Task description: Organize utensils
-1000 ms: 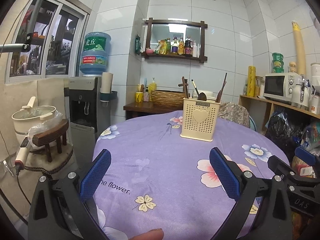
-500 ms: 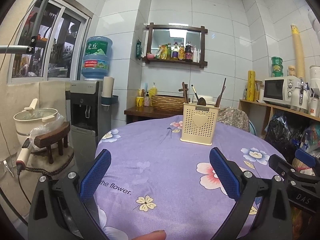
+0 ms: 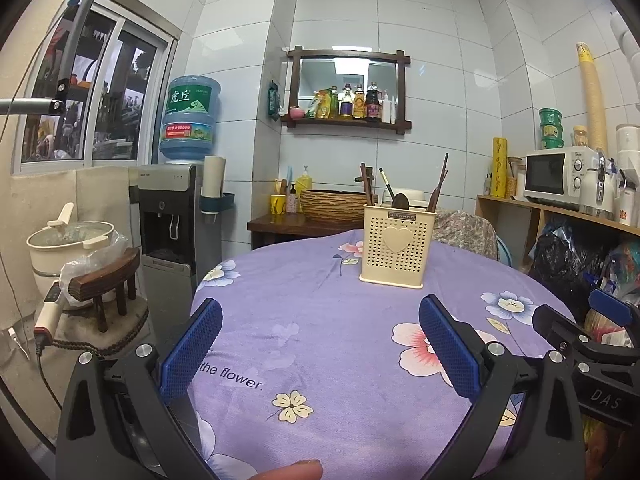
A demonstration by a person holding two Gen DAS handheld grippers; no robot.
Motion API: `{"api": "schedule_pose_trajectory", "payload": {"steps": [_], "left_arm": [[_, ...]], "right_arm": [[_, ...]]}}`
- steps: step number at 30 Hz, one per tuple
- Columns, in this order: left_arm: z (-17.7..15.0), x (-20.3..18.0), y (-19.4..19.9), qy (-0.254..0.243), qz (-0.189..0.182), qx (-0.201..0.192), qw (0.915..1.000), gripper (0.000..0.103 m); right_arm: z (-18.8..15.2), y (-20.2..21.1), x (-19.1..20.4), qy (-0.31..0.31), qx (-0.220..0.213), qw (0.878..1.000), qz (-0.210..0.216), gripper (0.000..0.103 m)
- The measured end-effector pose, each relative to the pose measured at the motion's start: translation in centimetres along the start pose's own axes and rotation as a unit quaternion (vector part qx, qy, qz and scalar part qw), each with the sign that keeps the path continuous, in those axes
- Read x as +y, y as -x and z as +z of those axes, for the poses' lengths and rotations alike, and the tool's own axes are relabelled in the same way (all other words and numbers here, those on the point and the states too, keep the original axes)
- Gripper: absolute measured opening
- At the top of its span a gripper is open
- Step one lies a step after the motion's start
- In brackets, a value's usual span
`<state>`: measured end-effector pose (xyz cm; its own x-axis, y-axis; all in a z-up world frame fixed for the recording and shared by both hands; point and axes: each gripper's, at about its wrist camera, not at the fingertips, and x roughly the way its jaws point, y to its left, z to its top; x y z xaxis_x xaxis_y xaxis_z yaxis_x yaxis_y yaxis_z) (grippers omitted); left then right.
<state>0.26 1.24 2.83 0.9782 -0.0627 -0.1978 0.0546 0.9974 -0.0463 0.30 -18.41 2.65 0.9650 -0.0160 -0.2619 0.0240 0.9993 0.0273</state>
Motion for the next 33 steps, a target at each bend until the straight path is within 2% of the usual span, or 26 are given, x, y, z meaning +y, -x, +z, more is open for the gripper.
{"api": "schedule_pose_trajectory", "payload": {"steps": [33], "left_arm": [[0.66,0.29,0.09,-0.001,0.001,0.0,1.0,0.098]], "right_arm": [[0.34,0.0,0.21,0.001,0.004,1.0,0.004,0.097]]}}
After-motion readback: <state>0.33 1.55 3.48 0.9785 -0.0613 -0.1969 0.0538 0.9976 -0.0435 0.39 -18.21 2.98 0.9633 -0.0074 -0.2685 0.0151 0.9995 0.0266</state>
